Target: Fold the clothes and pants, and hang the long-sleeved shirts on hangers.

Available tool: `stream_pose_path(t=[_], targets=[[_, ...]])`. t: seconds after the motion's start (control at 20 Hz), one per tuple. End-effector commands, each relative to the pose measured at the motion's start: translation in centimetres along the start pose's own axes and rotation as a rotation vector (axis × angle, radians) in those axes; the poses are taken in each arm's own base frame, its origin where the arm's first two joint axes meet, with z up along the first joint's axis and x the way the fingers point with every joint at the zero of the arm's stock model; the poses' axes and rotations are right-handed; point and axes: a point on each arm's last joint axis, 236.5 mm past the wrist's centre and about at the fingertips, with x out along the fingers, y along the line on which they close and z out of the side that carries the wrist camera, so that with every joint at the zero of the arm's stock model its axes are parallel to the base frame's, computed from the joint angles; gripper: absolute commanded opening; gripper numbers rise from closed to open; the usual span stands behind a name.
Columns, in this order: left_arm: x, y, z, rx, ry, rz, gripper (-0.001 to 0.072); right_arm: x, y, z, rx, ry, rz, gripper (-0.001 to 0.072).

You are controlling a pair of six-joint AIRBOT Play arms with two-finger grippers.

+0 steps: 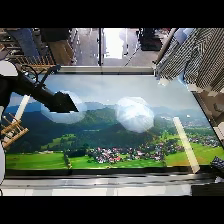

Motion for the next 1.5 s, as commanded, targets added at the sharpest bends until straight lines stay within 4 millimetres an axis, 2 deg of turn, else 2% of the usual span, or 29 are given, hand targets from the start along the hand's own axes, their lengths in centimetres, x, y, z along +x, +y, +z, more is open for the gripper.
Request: stream_pose_path(t=[0.0,0.05,0.1,0.15,0.2,0.25,0.3,0.35,0.45,0.5,0.55,0.65,0.8,1.45], targets=[[-0.1,3.1,0.3,-0.041,-0.012,0.127,0.0703,-5.2,12.6,-1.0,0.476,0.234,0.378,0.0701],[-0.7,4.8,0.6,-0.092,-0.041,0.209,0.0703,-8.1,17.3,-3.5,0.522,0.405,0.51,0.0701],[-2.0,6.8,1.0,-0.15,-0.093,0.328,0.0702,-11.6,21.7,-6.2,0.483,0.56,0.652,0.0701],[-4.1,8.9,1.8,-0.196,-0.177,0.462,0.07,-15.9,25.9,-9.3,0.408,0.715,0.806,0.0701],[-7.2,10.3,3.0,-0.223,-0.302,0.603,0.0666,-20.6,29.3,-12.4,0.338,0.863,0.942,0.07],[-10.8,10.7,4.3,-0.216,-0.442,0.711,0.064,-25.7,31.9,-15.7,0.245,1.008,1.07,0.07],[-14.4,9.6,6.0,-0.174,-0.597,0.773,0.0641,-30.3,33.6,-18.8,0.148,1.129,1.168,0.07],[-17.0,7.7,7.3,-0.115,-0.722,0.784,0.0643,-34.5,35.0,-21.6,0.051,1.222,1.249,0.0701],[-21.6,3.8,9.2,-0.014,-0.938,0.78,0.0643,-40.1,37.6,-25.7,-0.141,1.231,1.398,0.0701],[-22.8,2.6,9.5,0.012,-0.99,0.777,0.0643,-41.9,38.6,-27.2,-0.234,1.192,1.461,0.0701],[-23.3,1.8,9.5,0.025,-1.017,0.766,0.0643,-43.3,39.3,-28.5,-0.322,1.162,1.51,0.0701],[-23.8,1.3,9.4,0.033,-1.033,0.765,0.0643,-45.6,40.4,-30.0,-0.38,1.161,1.566,0.07],[-23.6,1.5,9.5,0.031,-1.029,0.766,0.0643,-47.5,41.0,-30.6,-0.398,1.178,1.602,0.07],[-23.5,1.6,9.5,0.029,-1.026,0.766,0.0643,-47.7,41.1,-30.4,-0.382,1.185,1.61,0.07]])
